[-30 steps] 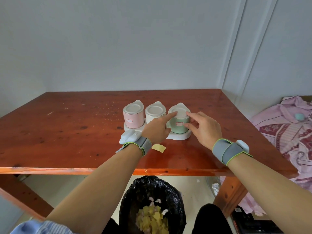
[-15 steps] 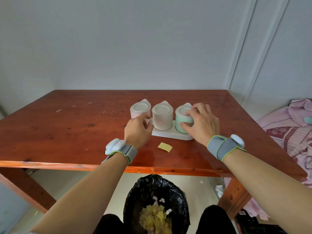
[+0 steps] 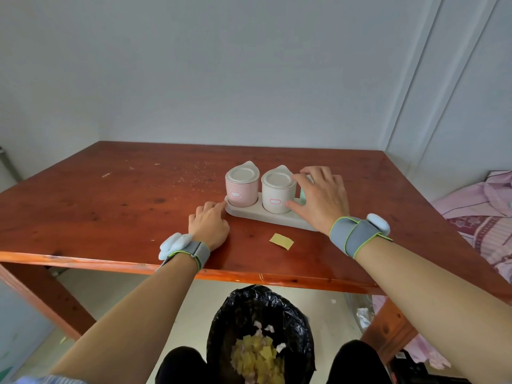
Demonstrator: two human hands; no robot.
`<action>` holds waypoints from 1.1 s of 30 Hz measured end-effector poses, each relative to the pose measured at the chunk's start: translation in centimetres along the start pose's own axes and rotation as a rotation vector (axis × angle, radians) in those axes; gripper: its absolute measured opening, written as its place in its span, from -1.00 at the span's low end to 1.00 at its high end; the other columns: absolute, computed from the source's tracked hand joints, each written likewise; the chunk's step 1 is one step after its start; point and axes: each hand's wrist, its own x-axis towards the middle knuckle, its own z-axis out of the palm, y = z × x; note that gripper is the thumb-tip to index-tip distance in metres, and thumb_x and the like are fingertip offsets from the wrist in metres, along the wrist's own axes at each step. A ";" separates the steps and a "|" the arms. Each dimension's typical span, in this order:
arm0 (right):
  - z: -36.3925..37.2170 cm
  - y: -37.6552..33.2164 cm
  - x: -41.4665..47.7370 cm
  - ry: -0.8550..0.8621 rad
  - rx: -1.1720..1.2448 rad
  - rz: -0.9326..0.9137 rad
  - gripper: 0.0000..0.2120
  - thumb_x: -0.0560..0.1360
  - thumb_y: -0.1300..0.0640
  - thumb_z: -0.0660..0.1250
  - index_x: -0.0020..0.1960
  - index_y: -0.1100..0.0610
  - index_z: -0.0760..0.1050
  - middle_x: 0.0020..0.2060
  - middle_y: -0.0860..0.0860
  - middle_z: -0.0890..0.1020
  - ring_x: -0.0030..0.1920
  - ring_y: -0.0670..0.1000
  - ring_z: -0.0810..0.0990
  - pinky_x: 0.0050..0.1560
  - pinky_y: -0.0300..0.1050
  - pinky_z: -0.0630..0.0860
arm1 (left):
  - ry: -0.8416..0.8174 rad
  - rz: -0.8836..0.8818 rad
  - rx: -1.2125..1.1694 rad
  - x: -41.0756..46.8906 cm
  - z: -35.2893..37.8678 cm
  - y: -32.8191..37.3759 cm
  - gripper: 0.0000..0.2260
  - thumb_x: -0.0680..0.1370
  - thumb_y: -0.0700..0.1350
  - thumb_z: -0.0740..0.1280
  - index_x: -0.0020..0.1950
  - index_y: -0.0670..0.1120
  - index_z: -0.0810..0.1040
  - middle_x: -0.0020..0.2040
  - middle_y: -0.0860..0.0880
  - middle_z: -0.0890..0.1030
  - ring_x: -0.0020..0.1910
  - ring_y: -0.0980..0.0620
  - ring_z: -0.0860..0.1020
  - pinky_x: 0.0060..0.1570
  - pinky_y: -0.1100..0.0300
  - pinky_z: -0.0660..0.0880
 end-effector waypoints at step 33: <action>0.3 -1.3 -1.3 0.045 0.053 -0.039 -0.64 0.40 0.08 0.43 0.18 0.07 0.56 0.11 0.05 0.59 0.17 0.18 0.51 0.07 0.10 0.42 | -0.001 0.215 0.014 -1.9 0.4 -0.2 -0.46 0.52 -0.20 0.12 0.51 -0.03 0.19 0.55 0.04 0.20 0.47 -0.06 0.23 0.42 0.02 0.17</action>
